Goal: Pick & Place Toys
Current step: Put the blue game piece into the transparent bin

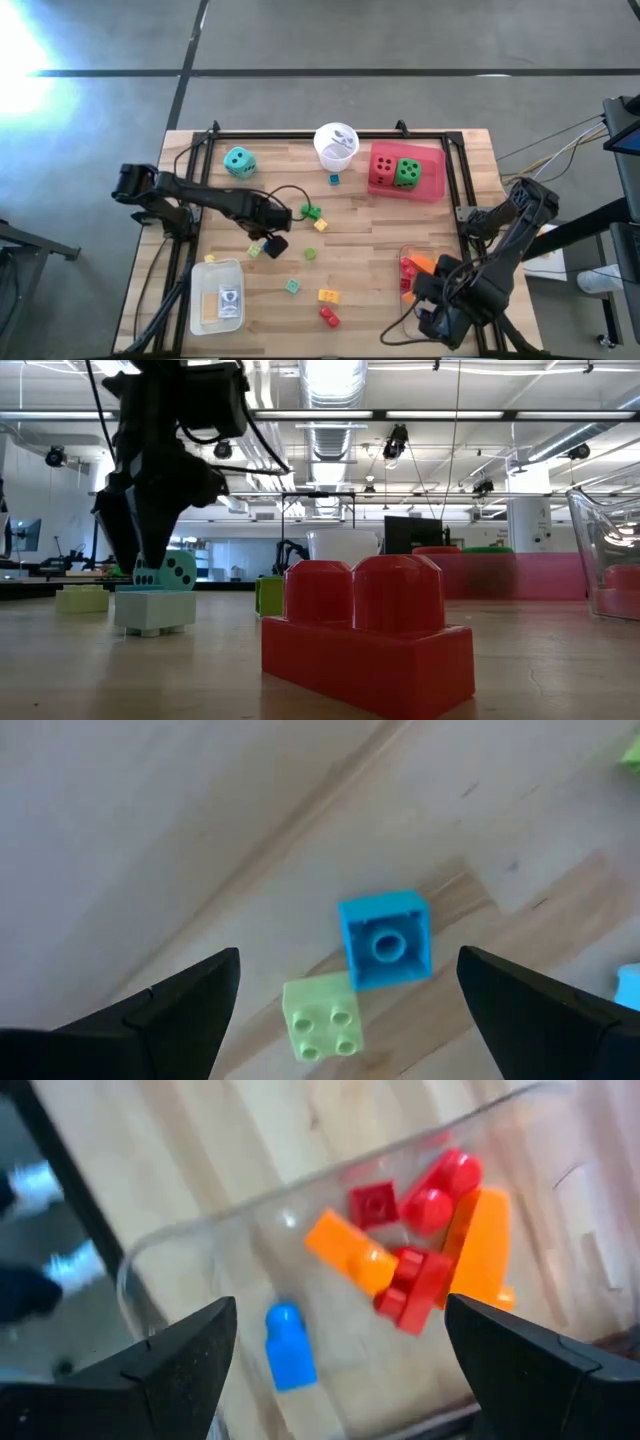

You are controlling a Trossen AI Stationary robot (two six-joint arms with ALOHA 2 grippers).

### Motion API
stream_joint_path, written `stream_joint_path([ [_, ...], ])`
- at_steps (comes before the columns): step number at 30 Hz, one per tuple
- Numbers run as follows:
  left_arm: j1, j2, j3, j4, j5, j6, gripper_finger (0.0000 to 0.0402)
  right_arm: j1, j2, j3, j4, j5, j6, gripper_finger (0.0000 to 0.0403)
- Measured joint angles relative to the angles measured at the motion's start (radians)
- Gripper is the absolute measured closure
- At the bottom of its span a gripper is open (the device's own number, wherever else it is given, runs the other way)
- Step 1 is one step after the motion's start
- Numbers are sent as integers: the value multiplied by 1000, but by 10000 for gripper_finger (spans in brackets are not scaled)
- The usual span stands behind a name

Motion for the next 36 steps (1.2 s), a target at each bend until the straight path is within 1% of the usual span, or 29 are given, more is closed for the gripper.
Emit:
stream_joint_path([
  [4, -44, -6, -7, 47, 1, -6, 27, 0, -5, 0, -1, 107, 39, 51],
  [7, -77, 1, -11, 96, 1, -6, 27, -7, -5, 1, 0, 160, 37, 51],
  [12, -89, 24, -21, 146, -17, -31, 27, -36, -6, 1, -3, 169, 17, 51],
  [17, -86, 46, -43, 147, -43, -33, 31, -51, -7, 1, -3, 171, 4, 52],
  [20, -86, 50, -54, 158, -44, -33, 49, -52, -7, 1, -3, 173, 4, 52],
  [29, -86, 56, -60, 210, -37, -24, 142, -55, -7, 1, -7, 185, -4, 52],
  [32, -86, 79, -60, 208, -32, -22, 159, -56, -7, 1, -8, 187, -4, 52],
  [36, -85, 114, -54, 204, -7, -21, 164, -56, -7, 1, -8, 191, -2, 52],
])
